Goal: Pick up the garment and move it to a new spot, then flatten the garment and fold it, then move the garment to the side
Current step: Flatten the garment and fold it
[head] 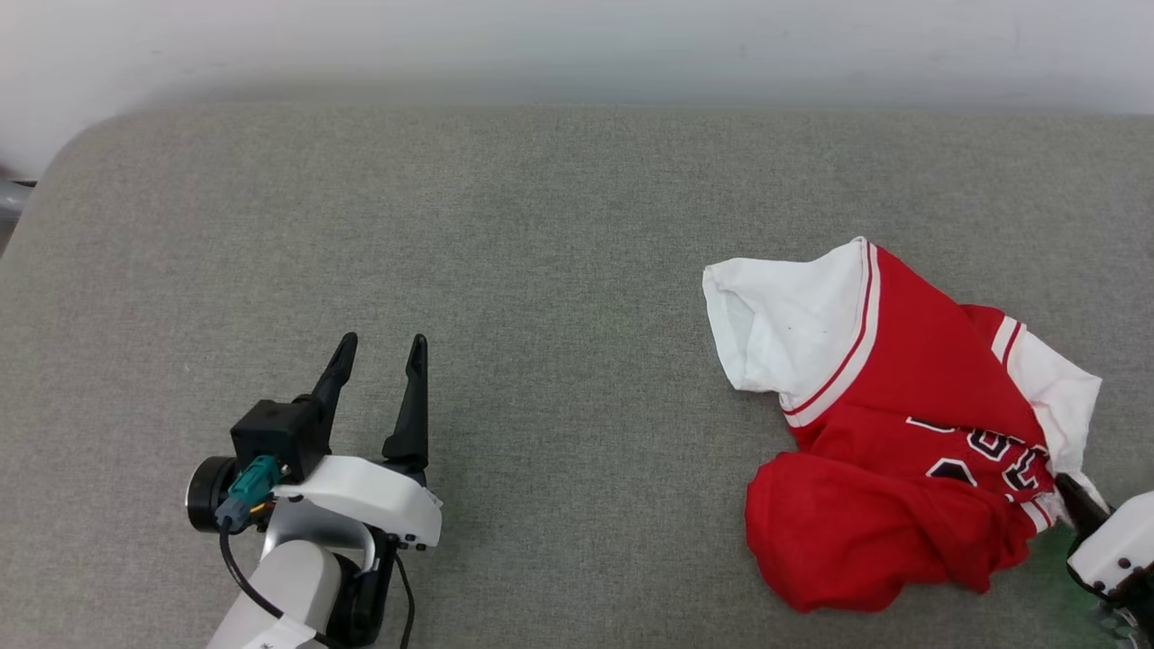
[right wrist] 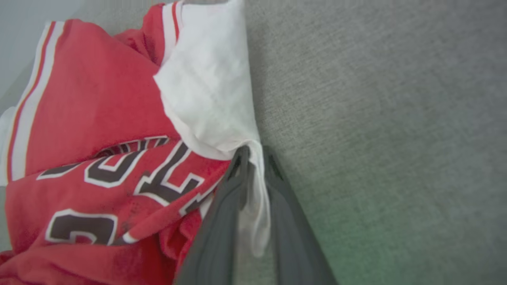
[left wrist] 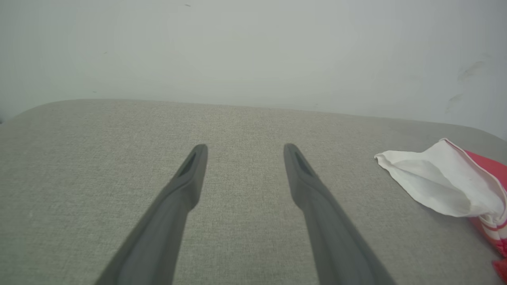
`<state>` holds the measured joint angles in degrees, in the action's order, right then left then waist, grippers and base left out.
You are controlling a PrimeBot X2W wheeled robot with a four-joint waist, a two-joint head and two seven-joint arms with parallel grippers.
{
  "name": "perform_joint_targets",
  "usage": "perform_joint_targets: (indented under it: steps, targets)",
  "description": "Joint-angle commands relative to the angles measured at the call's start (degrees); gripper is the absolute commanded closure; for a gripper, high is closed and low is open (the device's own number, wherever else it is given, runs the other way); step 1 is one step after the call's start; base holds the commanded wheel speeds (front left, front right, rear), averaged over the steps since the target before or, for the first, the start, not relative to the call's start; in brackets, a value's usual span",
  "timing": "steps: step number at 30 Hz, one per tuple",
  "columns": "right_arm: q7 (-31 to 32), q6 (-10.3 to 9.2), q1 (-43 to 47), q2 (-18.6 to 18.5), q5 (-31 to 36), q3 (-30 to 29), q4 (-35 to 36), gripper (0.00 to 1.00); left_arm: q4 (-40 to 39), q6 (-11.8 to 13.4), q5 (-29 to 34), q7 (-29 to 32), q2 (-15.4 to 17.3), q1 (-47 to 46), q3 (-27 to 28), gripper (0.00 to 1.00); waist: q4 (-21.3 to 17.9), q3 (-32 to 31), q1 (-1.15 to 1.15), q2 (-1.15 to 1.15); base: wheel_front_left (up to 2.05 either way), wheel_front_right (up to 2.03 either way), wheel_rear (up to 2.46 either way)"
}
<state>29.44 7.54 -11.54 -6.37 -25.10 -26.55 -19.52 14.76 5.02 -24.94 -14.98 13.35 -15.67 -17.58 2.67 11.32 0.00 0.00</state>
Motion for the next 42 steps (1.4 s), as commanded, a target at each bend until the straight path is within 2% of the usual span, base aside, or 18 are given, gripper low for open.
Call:
perform_joint_targets:
  steps: [1, 8, 12, 16, 25, 31, 35, 42]
  targets:
    - [-0.9, -0.09, 0.0, 0.2, 0.6, -0.4, -0.3, 0.0, -0.2, 0.0, -0.2, -0.1, 0.1, 0.3, 0.2, 0.0, 0.0, 0.0, 0.0, 0.0, 0.0, 0.0, 0.0]
    - [-16.2, -0.06, -0.6, 1.7, 4.1, -0.4, 4.3, 0.0, 0.4, 0.1, -0.4, 0.1, 0.4, 1.3, -0.2, 0.0, 0.3, -1.5, 0.0, 0.0, 0.0, 0.0, 0.0]
    - [-24.3, -0.06, 1.8, 2.4, 8.9, 3.3, 8.4, 0.0, 0.7, 0.3, -0.9, 0.4, 0.6, 2.2, -0.4, 0.0, 0.2, -3.3, 0.0, 0.0, 0.0, 0.0, 0.0]
    - [-28.7, -0.06, 5.1, 2.9, 12.9, 7.3, 12.6, 0.0, 0.7, 0.5, -1.0, 1.1, 0.9, 2.8, -0.6, 0.0, 0.2, -5.1, 0.0, 0.0, 0.0, 0.0, 0.0]
    - [-29.4, -0.07, 14.4, 3.5, 15.5, 15.6, 21.7, 0.0, -0.4, 1.3, -0.7, 3.0, 2.3, 3.9, -1.0, 0.0, -1.1, -8.6, 0.0, 0.0, 0.0, 0.0, 0.0]
    - [-28.6, -0.07, 17.3, 3.5, 12.6, 18.1, 25.9, 0.0, -1.5, 0.8, -0.1, 6.6, 2.9, 1.7, -2.7, 0.0, -3.3, -8.3, 0.0, 0.0, 0.0, 0.0, 0.0]
    - [-28.8, -0.07, 16.2, 3.5, 12.2, 18.8, 27.4, 0.0, -1.3, -0.8, -0.4, 12.2, 2.2, -1.9, -5.4, 0.0, -5.6, -6.7, 0.0, 0.0, 0.0, 0.0, 0.0]
    - [-29.0, -0.07, 13.6, 3.5, 12.2, 20.6, 27.8, 0.0, 2.3, -5.5, -1.1, 23.4, -0.3, -12.0, -10.7, 0.0, -10.3, -2.7, 0.0, 0.0, 0.0, 0.0, 0.0]
